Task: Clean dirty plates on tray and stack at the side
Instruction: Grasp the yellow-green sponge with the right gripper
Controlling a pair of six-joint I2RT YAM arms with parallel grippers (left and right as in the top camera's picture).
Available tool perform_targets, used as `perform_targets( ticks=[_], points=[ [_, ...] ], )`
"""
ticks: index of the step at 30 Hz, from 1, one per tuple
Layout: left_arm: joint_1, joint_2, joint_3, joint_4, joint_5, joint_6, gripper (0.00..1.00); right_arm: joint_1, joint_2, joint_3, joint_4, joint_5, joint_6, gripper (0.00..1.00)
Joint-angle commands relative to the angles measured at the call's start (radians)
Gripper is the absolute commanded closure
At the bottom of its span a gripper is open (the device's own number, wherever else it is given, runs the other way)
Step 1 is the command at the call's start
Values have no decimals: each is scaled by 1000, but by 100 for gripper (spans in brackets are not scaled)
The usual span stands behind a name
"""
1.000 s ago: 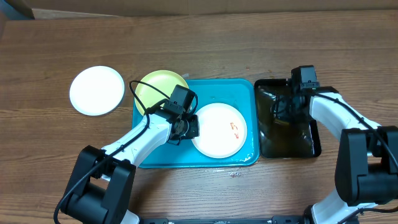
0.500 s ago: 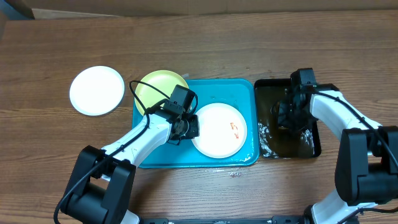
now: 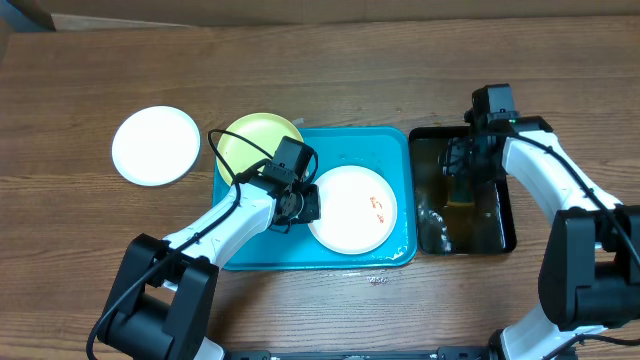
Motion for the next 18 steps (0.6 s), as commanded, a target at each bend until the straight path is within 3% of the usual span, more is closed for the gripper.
perform_targets(
  ticks=[1, 7, 10, 12, 15, 18],
  points=[
    [-6, 11, 19, 0, 7, 22, 83, 17, -1, -50, 33, 16, -11, 38],
    [-6, 11, 19, 0, 7, 22, 82, 28, -1, -148, 145, 38, -11, 40],
    [-6, 11, 19, 0, 7, 22, 82, 28, -1, -179, 190, 46, -11, 63],
    [-6, 11, 19, 0, 7, 22, 82, 28, -1, -178, 203, 47, -11, 62],
    [-6, 11, 19, 0, 7, 21, 79, 28, -2, -145, 205, 47, -11, 48],
    [-6, 11, 19, 0, 7, 22, 78, 28, -2, -98, 201, 47, -14, 46]
  ],
)
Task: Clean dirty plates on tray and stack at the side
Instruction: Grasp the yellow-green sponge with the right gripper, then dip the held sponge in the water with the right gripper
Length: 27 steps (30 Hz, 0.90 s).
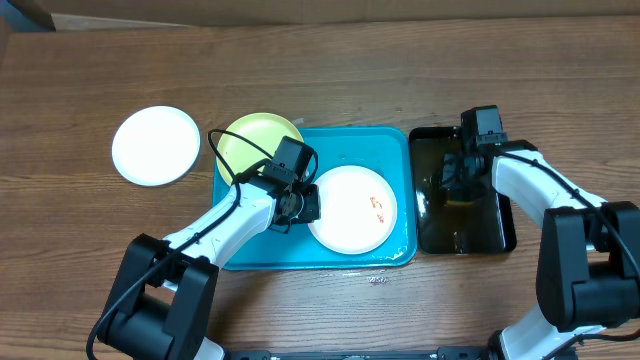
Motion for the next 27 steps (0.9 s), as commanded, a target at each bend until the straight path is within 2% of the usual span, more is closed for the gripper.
perform_targets(
  ticks=[1, 5, 12, 17, 21, 22, 23, 25, 27],
  points=[
    [-6, 11, 19, 0, 7, 22, 78, 0, -1, 67, 8, 7, -7, 45],
    [-6, 11, 19, -3, 4, 22, 77, -3, 0, 74, 31, 50, -11, 46],
    [-6, 11, 19, -2, 5, 21, 77, -2, 0, 63, 23, 55, -11, 51],
    [-6, 11, 19, -4, 4, 22, 77, -2, 0, 62, 18, 55, -9, 45],
    [-6, 11, 19, -3, 5, 21, 78, -2, 0, 47, 11, 54, -7, 44],
    [-6, 11, 19, -3, 4, 21, 78, -2, 0, 37, 21, 54, -7, 47],
    [-6, 11, 19, -3, 4, 21, 78, -2, 0, 28, 34, 54, -7, 54],
    [-6, 11, 19, -2, 4, 21, 78, -2, 0, 23, 50, 53, -8, 96],
    [-6, 11, 19, -2, 4, 21, 78, -2, -2, 31, 56, 40, -12, 96]
  ],
)
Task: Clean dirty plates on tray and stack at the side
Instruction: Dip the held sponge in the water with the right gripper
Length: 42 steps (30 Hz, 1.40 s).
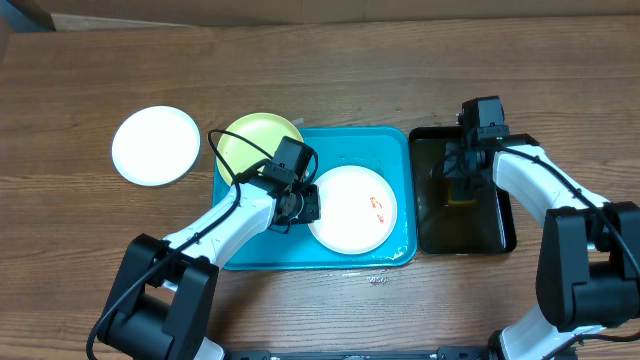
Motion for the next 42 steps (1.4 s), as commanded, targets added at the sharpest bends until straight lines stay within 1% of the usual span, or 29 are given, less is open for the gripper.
perform_targets(
  ticks=[1, 3, 4, 5, 6, 7, 9, 14, 16, 18, 20, 22, 28, 30, 31, 32, 37, 38, 39, 41, 42],
  points=[
    [-6, 11, 19, 2, 4, 21, 78, -2, -3, 8, 9, -8, -5, 96],
    [-6, 11, 19, 1, 5, 21, 78, -2, -3, 43, -27, -19, -5, 94],
    [-6, 11, 19, 0, 4, 21, 78, -2, -3, 63, -54, -19, -5, 67],
    [-6, 11, 19, 0, 4, 21, 78, -2, -3, 78, -77, -19, -5, 44],
    [-6, 11, 19, 0, 4, 21, 78, -2, -3, 95, -103, -16, -5, 37],
    [-6, 11, 19, 0, 4, 21, 78, -2, -3, 104, -121, -14, -5, 35],
    [-6, 11, 19, 0, 4, 21, 78, -3, -3, 110, -150, -14, -5, 34],
    [-6, 11, 19, 0, 5, 21, 78, -2, -3, 105, -229, -15, -4, 35],
    [-6, 11, 19, 0, 4, 21, 78, -1, -1, 92, -241, -19, -4, 38],
    [-6, 11, 19, 0, 4, 21, 78, -2, -1, 67, -236, -34, -4, 39],
    [-6, 11, 19, 0, 5, 21, 78, -2, -1, 34, -213, -45, -4, 44],
    [-6, 11, 19, -1, 5, 21, 78, -2, -1, 18, -195, -62, -4, 47],
    [-6, 11, 19, 0, 4, 21, 78, -2, -1, 5, -184, -68, -4, 48],
    [-6, 11, 19, 0, 4, 21, 77, -2, -1, 5, -180, -68, -4, 51],
    [-6, 11, 19, 0, 4, 21, 77, -2, -1, 5, -180, -68, -4, 55],
    [-6, 11, 19, 0, 4, 21, 78, -2, -1, 1, -180, -68, -4, 62],
    [-6, 11, 19, 0, 4, 21, 77, -2, -1, -23, -167, -68, -5, 64],
    [-6, 11, 19, 0, 4, 21, 77, -2, -1, -24, -165, -68, -5, 69],
    [-6, 11, 19, 0, 4, 21, 77, -2, -1, -24, -165, -68, -5, 79],
    [-6, 11, 19, 0, 4, 21, 77, -2, -1, -24, -157, -68, -5, 93],
    [-6, 11, 19, 0, 5, 21, 77, -2, -1, -24, -151, -68, -5, 96]
  ],
)
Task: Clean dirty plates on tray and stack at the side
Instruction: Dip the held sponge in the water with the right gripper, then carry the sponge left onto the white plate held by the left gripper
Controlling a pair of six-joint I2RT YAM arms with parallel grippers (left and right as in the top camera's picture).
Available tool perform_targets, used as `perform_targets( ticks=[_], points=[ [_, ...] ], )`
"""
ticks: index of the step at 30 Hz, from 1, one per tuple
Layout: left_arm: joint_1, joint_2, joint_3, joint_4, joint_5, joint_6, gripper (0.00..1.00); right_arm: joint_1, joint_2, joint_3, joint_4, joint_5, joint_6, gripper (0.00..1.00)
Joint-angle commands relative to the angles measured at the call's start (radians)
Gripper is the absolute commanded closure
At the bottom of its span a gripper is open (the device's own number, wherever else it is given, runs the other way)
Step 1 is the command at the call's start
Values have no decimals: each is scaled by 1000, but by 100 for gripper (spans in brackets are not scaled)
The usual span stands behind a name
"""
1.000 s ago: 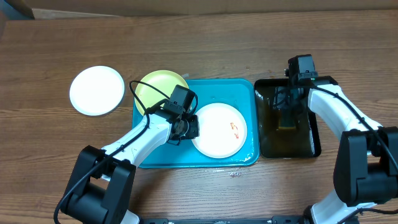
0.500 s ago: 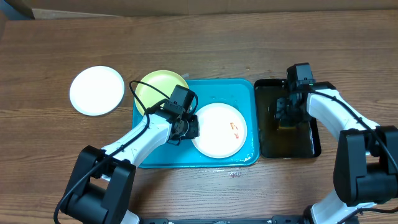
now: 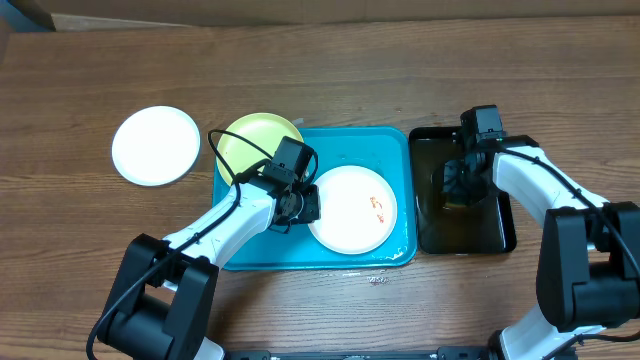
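Observation:
A white plate (image 3: 352,208) with red smears lies on the blue tray (image 3: 395,145). My left gripper (image 3: 303,206) sits at that plate's left rim and looks shut on it. A yellow-green plate (image 3: 258,138) rests on the tray's far left corner. A clean white plate (image 3: 156,146) lies on the table to the left. My right gripper (image 3: 459,186) reaches down into the black basin (image 3: 505,225) of dark water, shut on a brownish sponge (image 3: 462,203).
Small crumbs (image 3: 377,279) lie on the wooden table just in front of the tray. The basin stands right against the tray's right side. A cardboard edge (image 3: 120,20) runs along the far side of the table.
My right gripper has shifted slightly nearer and lower in the basin. The left arm and all three plates are where they were.
My right gripper was in the basin with the water rippled and splashing. It then stood a little nearer and to the left, then slightly farther back with calm water, and now sits nearer again. All along, my left gripper stayed at the stained plate's rim.

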Motion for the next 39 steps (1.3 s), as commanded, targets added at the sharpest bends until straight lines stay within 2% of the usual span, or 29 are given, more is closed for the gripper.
perform_targets(
  ticks=[1, 5, 10, 12, 15, 19, 22, 28, 30, 32, 33, 34, 36, 39],
  points=[
    [-6, 11, 19, 0, 5, 21, 77, -2, -1, -13, 16, -5, -7, 96],
    [-6, 11, 19, 0, 5, 21, 74, -2, -2, 30, -32, -5, -57, 96],
    [-6, 11, 19, 1, 5, 21, 71, 0, -4, 135, -163, -5, -55, 96],
    [-6, 11, 19, 1, 5, 21, 73, 0, -5, 154, -188, -4, -51, 96],
    [-6, 11, 19, 0, 5, 21, 81, 0, -5, 158, -192, 23, -52, 96],
    [-6, 11, 19, 0, 4, 20, 84, 0, -5, 158, -203, 72, -52, 96],
    [-4, 11, 19, 0, -2, 0, 96, 0, -5, 159, -197, 74, -52, 96],
    [32, 11, 19, -32, -46, -130, 96, 0, -5, 164, -198, 74, -52, 96],
    [55, 11, 19, -37, -48, -184, 96, 0, -5, 164, -200, 57, -120, 96],
    [62, 11, 19, -33, -48, -189, 96, 0, -5, 164, -199, 44, -142, 91],
    [64, 11, 19, -31, -48, -189, 96, 0, -5, 164, -199, 44, -142, 90],
    [64, 11, 19, -31, -48, -189, 88, 0, -5, 164, -198, 44, -142, 90],
    [64, 11, 19, -29, -48, -188, 73, 0, -5, 166, -198, 45, -142, 96],
    [64, 11, 19, -30, -42, -188, 76, 0, -5, 190, -204, 48, -142, 96]
  ],
)
